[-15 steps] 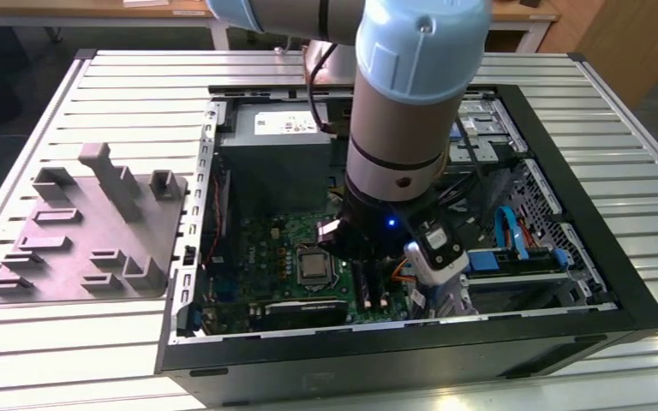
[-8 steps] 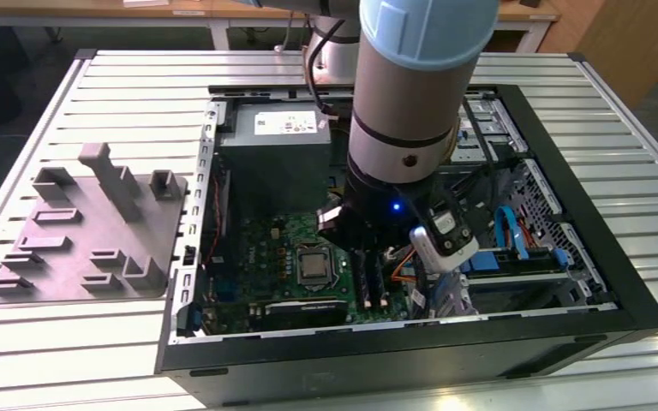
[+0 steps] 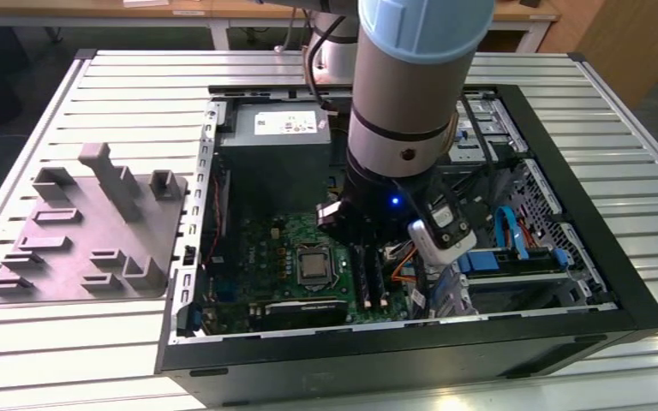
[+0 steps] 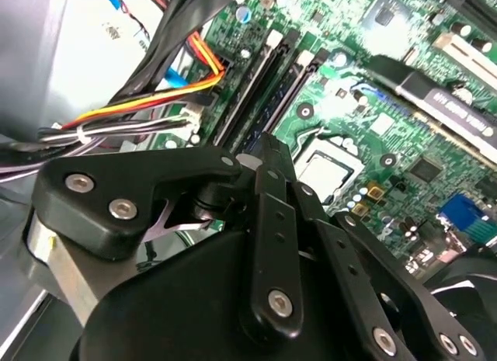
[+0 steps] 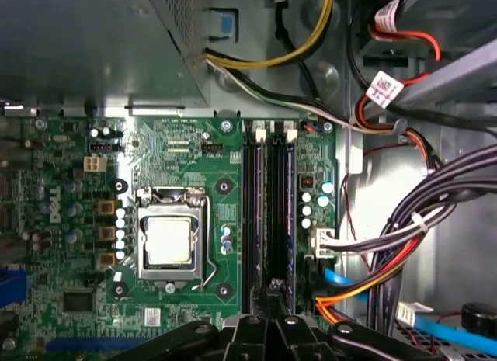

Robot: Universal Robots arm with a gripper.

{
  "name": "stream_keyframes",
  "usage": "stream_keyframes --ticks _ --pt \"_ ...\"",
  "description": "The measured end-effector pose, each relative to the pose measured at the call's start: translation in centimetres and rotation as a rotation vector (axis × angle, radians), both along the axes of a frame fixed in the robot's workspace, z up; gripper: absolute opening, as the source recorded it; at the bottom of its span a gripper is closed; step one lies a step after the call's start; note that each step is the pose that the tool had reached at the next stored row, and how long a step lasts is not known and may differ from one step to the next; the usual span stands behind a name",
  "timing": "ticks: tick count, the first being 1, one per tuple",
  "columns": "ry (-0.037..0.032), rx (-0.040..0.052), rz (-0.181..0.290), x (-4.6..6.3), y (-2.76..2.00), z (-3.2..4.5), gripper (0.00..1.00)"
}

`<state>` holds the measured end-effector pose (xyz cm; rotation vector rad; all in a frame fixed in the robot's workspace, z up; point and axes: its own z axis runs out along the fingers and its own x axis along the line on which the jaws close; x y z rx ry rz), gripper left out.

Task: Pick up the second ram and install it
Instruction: 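Press down the second ram until it locks into place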

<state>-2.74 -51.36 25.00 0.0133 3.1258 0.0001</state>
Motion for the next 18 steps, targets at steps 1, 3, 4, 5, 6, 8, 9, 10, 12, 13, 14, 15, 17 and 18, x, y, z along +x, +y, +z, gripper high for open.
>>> stream_keyframes --ticks 1,3,4,5,6,8,9,10,12,13,14,15,17,18 --pt "0.0000 0.0000 0.000 0.0 0.15 0.00 0.10" --pt "0.0001 -0.0001 0.000 0.0 0.50 0.00 0.10" --pt "0.0000 -0.0001 0.000 0.0 0.68 0.00 0.10" --pt "0.0000 0.0000 0.000 0.0 0.89 0.00 0.10" --pt "0.0000 -0.0001 0.000 0.0 1.10 0.00 0.10" --pt "0.0001 -0.0001 0.000 0.0 1.48 0.00 0.10" --pt "0.0000 -0.0001 0.000 0.0 1.60 0.00 0.10" --pt "0.0000 0.0000 0.000 0.0 1.66 0.00 0.10" --pt "0.0001 -0.0004 0.000 0.0 1.66 0.09 0.10" --pt "0.0000 -0.0001 0.000 0.0 1.67 0.19 0.10" --pt "0.0001 -0.0001 0.000 0.0 1.67 0.34 0.10" --pt "0.0000 -0.0001 0.000 0.0 1.68 0.48 0.10" --pt "-0.0001 0.0003 0.000 0.0 1.68 0.55 0.10" --pt "-0.0001 0.0004 0.000 0.0 1.68 0.56 0.10"
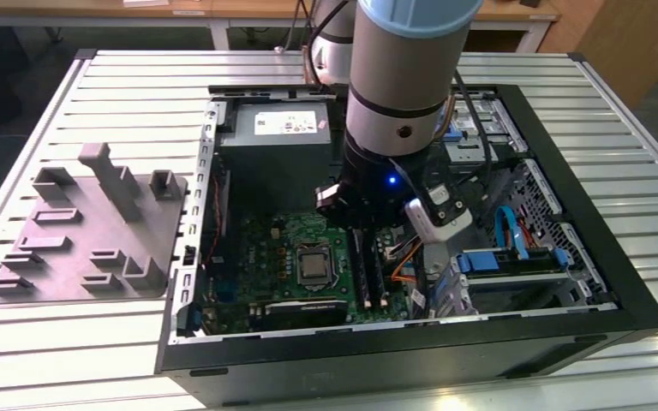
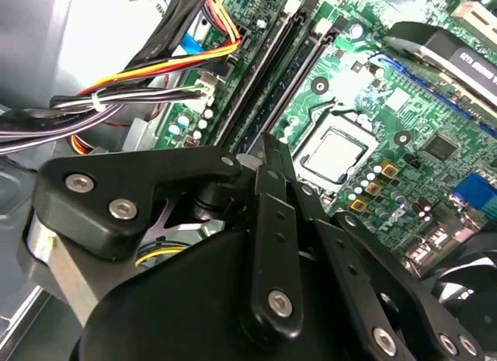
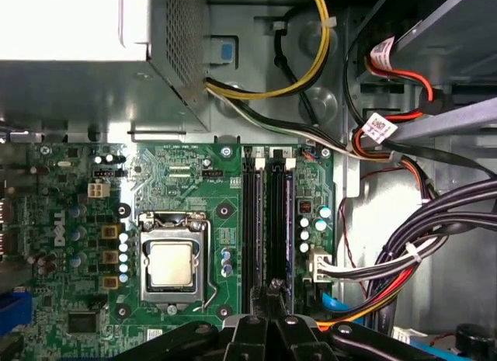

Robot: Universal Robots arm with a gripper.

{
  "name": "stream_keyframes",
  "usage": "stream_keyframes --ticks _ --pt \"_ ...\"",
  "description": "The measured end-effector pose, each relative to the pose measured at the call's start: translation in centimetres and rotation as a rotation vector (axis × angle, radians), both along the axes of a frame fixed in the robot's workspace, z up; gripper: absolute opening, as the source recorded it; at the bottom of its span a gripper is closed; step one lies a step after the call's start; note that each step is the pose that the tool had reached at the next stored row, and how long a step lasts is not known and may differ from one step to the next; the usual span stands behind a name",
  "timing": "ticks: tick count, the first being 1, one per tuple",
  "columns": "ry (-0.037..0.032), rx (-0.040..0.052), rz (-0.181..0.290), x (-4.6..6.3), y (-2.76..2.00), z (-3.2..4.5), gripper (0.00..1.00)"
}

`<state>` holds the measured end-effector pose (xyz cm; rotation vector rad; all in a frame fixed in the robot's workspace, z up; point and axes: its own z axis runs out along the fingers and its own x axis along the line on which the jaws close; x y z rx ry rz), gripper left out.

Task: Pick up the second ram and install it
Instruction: 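Press down the second ram until it locks into place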

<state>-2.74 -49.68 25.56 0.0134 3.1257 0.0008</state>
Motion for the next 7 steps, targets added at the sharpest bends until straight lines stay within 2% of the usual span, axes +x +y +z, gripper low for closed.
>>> stream_keyframes --ticks 7 --pt "0.0001 -0.0005 0.000 0.00 -0.01 0.14 0.10"
